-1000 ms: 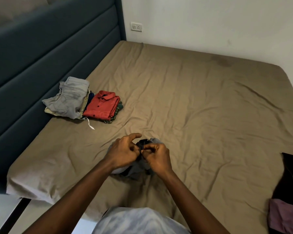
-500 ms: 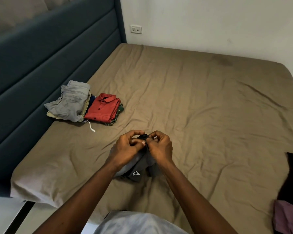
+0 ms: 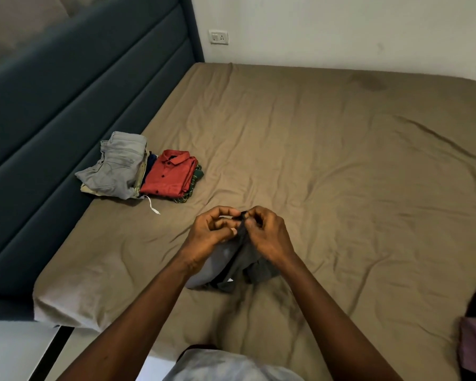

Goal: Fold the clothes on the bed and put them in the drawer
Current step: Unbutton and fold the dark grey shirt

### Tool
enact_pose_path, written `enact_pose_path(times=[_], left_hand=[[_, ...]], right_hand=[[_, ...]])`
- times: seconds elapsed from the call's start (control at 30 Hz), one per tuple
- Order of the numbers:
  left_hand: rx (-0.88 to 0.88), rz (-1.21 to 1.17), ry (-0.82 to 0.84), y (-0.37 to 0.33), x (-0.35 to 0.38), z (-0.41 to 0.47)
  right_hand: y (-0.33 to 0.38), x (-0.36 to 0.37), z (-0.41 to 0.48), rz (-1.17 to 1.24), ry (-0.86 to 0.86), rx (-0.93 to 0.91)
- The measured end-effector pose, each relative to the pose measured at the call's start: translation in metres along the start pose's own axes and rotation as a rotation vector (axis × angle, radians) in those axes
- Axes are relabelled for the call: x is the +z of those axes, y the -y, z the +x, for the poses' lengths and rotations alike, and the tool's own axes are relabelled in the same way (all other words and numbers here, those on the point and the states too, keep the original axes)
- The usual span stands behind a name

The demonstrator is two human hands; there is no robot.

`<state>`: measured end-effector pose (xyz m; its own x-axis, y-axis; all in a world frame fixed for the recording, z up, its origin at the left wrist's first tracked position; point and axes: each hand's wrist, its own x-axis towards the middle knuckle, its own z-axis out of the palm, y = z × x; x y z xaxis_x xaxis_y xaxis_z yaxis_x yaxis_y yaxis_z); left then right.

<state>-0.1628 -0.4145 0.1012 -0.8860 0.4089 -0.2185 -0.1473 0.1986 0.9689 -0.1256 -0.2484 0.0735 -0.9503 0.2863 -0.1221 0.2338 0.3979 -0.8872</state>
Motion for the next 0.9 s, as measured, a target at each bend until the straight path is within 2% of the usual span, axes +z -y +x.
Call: enact_pose_path(times=[0.07, 0.13, 0.2, 0.27, 0.33, 0.53, 0.63, 0.77, 0.83, 0.9], left_hand=[[-0.017, 0.036, 0.074, 0.006, 0.007, 0.002], [-0.037, 0.170, 0.113, 0.015, 0.015, 0.004], [-0.082, 0.207, 0.097, 0.029, 0.018, 0.007], [-0.131, 0.145, 0.025, 0.039, 0.015, 0.006], [-0.172, 0.073, -0.057, 0.047, 0.011, 0.006], [-0.193, -0.144, -0.137, 0.054, -0.018, 0.001], [-0.189, -0.150, -0.102, 0.053, -0.047, 0.005], [-0.120, 0.380, 0.229, 0.053, -0.093, 0.022], [-0.080, 0.526, 0.225, 0.047, -0.113, 0.032], [-0.021, 0.555, 0.160, 0.037, -0.135, 0.044]], right_hand=[[-0.001, -0.001, 0.003, -0.031, 0.014, -0.009], [-0.004, 0.000, 0.006, -0.047, 0.074, 0.015], [-0.009, 0.006, 0.010, 0.076, 0.164, 0.077], [-0.018, 0.014, 0.011, 0.289, 0.213, 0.164], [-0.031, 0.020, 0.008, 0.379, 0.236, 0.203], [-0.044, 0.033, -0.010, 0.284, 0.392, 0.154], [-0.047, 0.036, -0.003, 0.189, 0.272, 0.150], [-0.015, 0.030, 0.022, -0.045, 0.128, -0.002], [0.012, 0.034, 0.040, -0.130, 0.059, -0.112], [0.038, 0.036, 0.057, -0.250, -0.041, -0.203]])
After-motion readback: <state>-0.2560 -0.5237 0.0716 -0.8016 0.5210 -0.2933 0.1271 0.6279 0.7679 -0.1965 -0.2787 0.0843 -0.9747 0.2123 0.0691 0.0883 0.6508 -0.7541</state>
